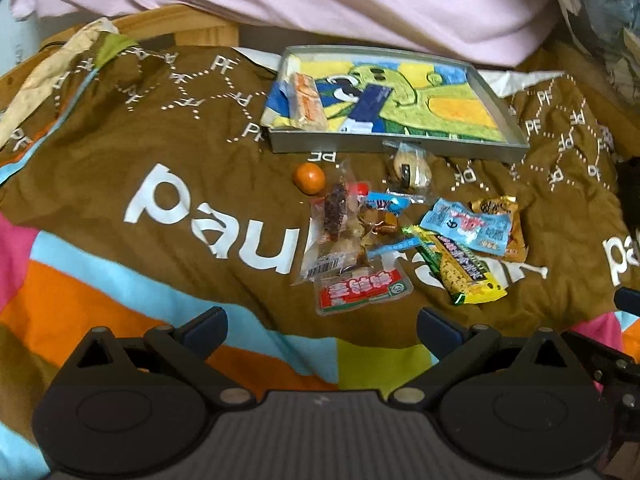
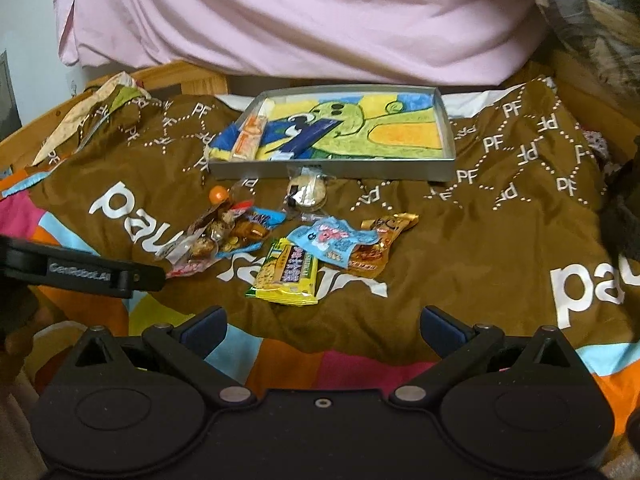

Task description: Organize snacks

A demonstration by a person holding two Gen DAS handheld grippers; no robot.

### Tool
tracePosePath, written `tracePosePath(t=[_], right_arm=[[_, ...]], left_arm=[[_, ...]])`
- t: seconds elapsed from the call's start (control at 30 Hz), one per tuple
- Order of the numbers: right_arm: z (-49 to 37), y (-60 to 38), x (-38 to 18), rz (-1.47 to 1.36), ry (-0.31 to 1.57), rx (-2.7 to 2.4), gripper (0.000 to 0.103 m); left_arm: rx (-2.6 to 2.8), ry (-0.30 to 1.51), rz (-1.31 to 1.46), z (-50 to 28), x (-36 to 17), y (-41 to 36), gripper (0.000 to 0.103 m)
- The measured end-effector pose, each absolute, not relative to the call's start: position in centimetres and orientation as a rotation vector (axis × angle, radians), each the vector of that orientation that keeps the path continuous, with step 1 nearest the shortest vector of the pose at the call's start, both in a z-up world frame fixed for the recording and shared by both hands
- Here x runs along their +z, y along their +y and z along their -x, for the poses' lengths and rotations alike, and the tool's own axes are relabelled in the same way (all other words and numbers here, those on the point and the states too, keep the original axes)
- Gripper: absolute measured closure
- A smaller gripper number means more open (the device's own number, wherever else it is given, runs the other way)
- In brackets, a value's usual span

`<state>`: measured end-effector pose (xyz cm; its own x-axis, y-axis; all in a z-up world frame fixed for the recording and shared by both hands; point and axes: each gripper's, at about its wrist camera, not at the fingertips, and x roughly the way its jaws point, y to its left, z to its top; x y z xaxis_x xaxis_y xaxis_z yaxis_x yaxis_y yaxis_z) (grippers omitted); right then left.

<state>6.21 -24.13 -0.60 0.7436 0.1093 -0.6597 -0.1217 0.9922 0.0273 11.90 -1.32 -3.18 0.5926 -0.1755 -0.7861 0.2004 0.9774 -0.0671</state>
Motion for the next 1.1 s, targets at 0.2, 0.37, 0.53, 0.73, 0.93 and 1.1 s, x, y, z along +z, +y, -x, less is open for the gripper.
tracePosePath(t=[0.2, 0.37, 0.53, 0.73, 0.93, 1.1], right_arm=[[-8.0, -23.4, -1.6, 0.083, 0.761, 0.156, 0.001], [-9.1, -22.4, -1.9, 0.098, 0.779, 0.239, 0.001], [-10.7, -21.5, -2.8, 0.149, 0.804, 0.28, 0.001], [-12.7, -20.8, -4.0, 0.142, 0.852, 0.335, 0.01], [-14.7, -21.5, -4.5, 0.046, 0.862, 0.308, 0.016], [-15.8, -21.7, -4.9, 0.026, 0.867, 0.285, 0.023]], left_arm=[[-0.282, 0.996, 0.005, -14.5, -5.2, -1.5, 0.0], [-0.293, 1.003, 0.007, -15.5, -6.0, -1.8, 0.0], [-0.319, 1.009, 0.035, -16.9, -6.2, -1.7, 0.0], [-0.326, 1.05, 0.161, -18.7, -7.1, -0.8, 0.001], [-0.305, 1.049, 0.223, -19.8, -7.3, -0.3, 0.001], [-0.27, 1.022, 0.173, -20.3, -7.6, -1.2, 0.003]])
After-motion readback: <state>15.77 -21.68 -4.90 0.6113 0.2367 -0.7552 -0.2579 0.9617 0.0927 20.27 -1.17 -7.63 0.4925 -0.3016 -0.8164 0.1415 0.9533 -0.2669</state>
